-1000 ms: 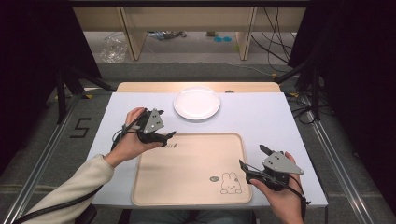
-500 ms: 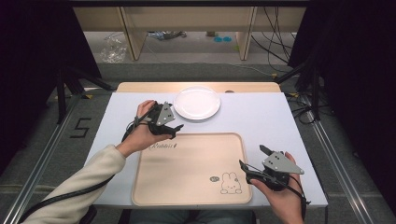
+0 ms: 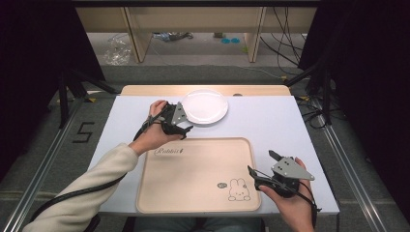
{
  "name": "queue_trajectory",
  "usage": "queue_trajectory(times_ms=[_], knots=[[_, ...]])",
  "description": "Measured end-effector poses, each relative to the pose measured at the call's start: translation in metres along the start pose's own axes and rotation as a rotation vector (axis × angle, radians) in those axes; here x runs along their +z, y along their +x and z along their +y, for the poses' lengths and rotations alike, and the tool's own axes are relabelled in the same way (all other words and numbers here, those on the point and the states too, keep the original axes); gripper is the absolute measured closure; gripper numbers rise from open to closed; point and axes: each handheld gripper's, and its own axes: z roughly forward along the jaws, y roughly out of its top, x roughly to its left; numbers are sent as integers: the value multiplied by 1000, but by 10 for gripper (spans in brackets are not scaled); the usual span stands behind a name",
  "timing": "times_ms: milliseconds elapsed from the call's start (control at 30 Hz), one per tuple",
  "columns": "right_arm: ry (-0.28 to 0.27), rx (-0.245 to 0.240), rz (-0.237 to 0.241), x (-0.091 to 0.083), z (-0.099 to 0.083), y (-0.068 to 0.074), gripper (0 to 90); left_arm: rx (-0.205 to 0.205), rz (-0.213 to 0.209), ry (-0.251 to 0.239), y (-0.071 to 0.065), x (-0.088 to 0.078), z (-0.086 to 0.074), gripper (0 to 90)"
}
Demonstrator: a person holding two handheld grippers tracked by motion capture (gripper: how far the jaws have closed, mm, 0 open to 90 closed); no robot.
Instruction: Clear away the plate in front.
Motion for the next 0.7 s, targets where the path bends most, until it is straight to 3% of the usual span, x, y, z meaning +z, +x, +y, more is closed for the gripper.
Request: queue_trajectory(times_ms=[700], knots=[[3,9,6,0,-1,-1,168,77,-5,80,-2,53,9,159]])
